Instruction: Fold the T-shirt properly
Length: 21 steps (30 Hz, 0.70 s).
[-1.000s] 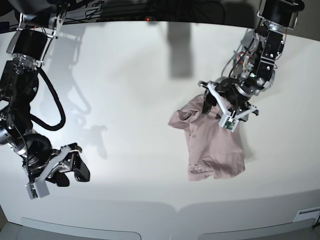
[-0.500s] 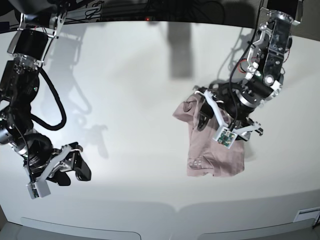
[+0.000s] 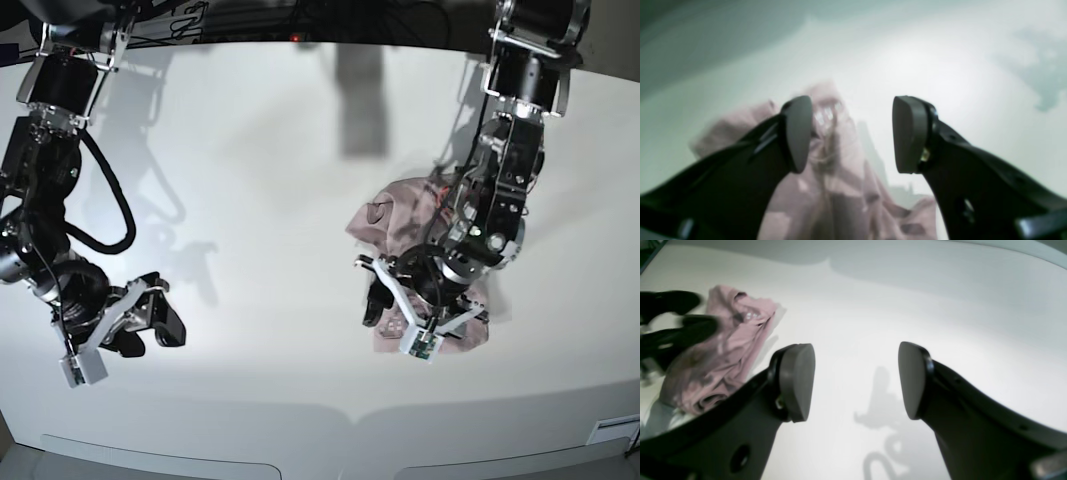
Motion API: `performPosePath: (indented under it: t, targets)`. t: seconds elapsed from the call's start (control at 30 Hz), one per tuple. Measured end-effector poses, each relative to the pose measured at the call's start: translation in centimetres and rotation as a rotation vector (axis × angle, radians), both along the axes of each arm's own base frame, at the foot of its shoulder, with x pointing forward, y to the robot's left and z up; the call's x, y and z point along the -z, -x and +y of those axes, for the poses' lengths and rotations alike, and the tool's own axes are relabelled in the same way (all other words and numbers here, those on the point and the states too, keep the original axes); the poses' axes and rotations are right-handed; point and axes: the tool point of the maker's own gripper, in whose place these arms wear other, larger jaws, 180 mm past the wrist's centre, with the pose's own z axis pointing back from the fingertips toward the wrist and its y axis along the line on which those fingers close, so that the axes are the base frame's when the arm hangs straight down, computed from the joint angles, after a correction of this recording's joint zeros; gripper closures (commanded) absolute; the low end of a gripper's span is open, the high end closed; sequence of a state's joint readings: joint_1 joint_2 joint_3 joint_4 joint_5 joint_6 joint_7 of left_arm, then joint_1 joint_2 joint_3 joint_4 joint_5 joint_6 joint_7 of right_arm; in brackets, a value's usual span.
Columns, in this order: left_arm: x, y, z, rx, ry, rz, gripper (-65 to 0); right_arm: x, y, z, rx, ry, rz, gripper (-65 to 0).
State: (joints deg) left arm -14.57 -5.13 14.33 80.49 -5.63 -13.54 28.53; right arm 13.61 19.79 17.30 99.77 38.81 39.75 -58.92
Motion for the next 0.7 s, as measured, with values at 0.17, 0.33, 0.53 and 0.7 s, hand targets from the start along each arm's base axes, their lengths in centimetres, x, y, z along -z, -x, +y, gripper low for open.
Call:
performPosePath:
  t: [0.17, 0.33, 0.53, 0.7]
  targets:
    - [4.8, 0.0, 0.9, -0.025, -0.018, 0.116, -36.9, 0.3, 0.2, 0.0, 0.0, 0.001, 0.01, -39.0]
    - [9.2, 3.0, 1.2, -0.043, 0.017, 0.155, -36.9, 0.3, 0.2, 0.1, 0.0, -0.002, 0.007, -39.0]
    - [8.7, 2.6, 1.4, -0.035, -0.034, 0.178, -36.9, 0.2, 0.2, 0.1, -0.001, -0.004, 0.004, -39.0]
    - [2.4, 0.4, 0.4, -0.014, -0.027, 0.08, -36.9, 0.3, 0.2, 0.1, -0.001, -0.004, 0.004, -39.0]
